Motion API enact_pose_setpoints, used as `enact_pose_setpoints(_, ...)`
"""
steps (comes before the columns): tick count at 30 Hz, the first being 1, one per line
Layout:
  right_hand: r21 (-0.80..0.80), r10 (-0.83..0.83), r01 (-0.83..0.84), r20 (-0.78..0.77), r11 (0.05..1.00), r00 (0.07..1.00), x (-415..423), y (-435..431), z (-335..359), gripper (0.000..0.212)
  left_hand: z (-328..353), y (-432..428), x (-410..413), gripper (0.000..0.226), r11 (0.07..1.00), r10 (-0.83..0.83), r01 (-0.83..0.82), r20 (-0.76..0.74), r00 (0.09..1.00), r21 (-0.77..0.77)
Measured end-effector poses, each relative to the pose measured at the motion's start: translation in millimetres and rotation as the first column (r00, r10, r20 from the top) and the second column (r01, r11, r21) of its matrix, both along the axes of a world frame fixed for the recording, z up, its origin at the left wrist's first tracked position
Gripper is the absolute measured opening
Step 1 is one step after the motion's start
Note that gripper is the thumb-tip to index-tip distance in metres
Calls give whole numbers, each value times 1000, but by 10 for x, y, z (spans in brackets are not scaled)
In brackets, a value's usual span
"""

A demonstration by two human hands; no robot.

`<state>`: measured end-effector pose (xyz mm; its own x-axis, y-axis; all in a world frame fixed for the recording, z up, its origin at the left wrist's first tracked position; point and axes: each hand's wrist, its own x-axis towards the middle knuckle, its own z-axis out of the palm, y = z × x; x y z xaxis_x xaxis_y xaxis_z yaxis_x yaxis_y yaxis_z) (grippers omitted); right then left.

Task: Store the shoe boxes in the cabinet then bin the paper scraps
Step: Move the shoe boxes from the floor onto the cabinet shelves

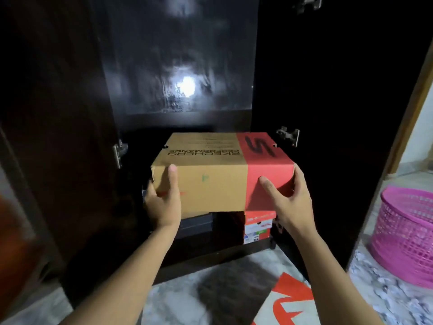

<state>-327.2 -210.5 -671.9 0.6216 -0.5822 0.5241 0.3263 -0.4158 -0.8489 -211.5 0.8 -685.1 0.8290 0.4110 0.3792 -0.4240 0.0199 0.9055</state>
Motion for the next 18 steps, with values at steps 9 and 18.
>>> enact_pose_setpoints(9,51,179,-174,-102,983,979,906,320,113,75,193,442,606,83,996,88,-85,-134,987,29)
enact_pose_setpoints(18,60,163,-156,-144,986,976,1905,382,-39,72,275,386,1298,64,963,178,-117,-247,953,243)
